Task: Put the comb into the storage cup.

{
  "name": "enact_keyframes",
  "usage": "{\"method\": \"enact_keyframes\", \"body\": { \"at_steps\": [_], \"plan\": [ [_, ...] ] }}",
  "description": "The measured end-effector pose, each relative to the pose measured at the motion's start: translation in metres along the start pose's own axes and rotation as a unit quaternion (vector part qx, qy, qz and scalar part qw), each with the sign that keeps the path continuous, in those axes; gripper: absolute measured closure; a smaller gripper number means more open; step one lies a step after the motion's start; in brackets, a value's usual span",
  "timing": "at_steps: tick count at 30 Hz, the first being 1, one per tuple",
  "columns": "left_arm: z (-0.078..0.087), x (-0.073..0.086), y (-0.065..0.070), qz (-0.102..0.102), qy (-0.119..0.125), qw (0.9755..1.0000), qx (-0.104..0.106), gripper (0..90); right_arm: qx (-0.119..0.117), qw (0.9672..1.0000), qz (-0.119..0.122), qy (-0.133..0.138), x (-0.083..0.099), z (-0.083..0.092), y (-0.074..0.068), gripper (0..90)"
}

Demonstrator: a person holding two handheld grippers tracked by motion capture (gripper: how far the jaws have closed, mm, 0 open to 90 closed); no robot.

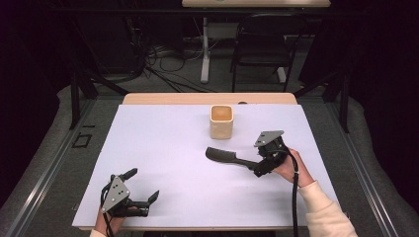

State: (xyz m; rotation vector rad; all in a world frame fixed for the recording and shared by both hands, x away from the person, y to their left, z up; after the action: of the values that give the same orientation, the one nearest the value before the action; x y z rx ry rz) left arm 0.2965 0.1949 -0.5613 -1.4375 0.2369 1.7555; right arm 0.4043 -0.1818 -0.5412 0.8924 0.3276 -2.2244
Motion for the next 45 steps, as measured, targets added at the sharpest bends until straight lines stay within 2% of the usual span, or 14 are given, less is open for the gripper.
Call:
{"method": "enact_keyframes", "body": {
  "at_steps": [5,13,15,16,23,26,31,32,38,41,44,45],
  "plan": [
    [0.000,0.000,0.000,0.002,0.000,1.0000,-0.002,0.2,0.000,0.9999,0.011,-0.003,-0.005,-0.002,-0.004,0.0],
    [0.000,0.001,-0.001,0.004,0.000,1.0000,-0.003,0.1,-0.010,0.9987,0.035,-0.036,-0.006,-0.016,-0.012,0.0],
    [0.000,0.001,-0.001,0.004,0.000,1.0000,-0.003,0.1,-0.010,0.9986,0.034,-0.040,-0.006,-0.017,-0.013,0.0],
    [0.000,0.000,-0.001,0.004,0.000,1.0000,-0.003,0.2,-0.011,0.9978,0.045,-0.048,-0.005,-0.019,-0.013,0.0],
    [0.000,0.000,-0.001,0.005,0.002,1.0000,-0.003,0.1,-0.013,0.9956,0.053,-0.077,-0.003,-0.026,-0.015,0.0],
    [0.000,0.000,-0.001,0.004,0.001,1.0000,-0.003,0.1,-0.012,0.9935,0.061,-0.095,-0.003,-0.028,-0.017,0.0],
    [0.000,0.001,-0.001,0.006,0.001,1.0000,-0.004,0.2,-0.016,0.9920,0.068,-0.104,-0.008,-0.034,-0.019,0.0],
    [0.000,0.000,-0.001,0.006,0.001,1.0000,-0.003,0.1,-0.017,0.9908,0.070,-0.114,-0.008,-0.034,-0.020,0.0],
    [0.000,0.000,-0.001,0.006,0.001,1.0000,-0.004,0.2,-0.022,0.9876,0.084,-0.130,-0.008,-0.043,-0.022,0.0],
    [0.000,0.000,-0.001,0.004,0.001,1.0000,-0.003,0.1,-0.024,0.9849,0.093,-0.144,-0.009,-0.045,-0.022,4.2],
    [0.000,0.000,-0.001,0.005,0.001,1.0000,-0.004,0.2,-0.027,0.9822,0.101,-0.157,-0.008,-0.048,-0.023,15.2],
    [0.000,0.000,-0.001,0.005,0.001,1.0000,-0.004,0.1,-0.027,0.9807,0.105,-0.163,-0.008,-0.048,-0.023,16.2]
  ]
}}
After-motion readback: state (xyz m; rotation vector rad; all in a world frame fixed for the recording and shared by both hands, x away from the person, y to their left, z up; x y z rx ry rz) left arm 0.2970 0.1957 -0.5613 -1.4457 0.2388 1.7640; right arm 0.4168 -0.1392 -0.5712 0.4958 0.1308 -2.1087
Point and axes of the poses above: each handheld gripper's, and its own axes: z roughly backward along the jaws, x roughly out of its underside, y roughly to its right, the point moved 7 cm from there along -z, roughly forward along the jaws, and after that the axes turned 14 degrees about -z, right-handed, at the moved point
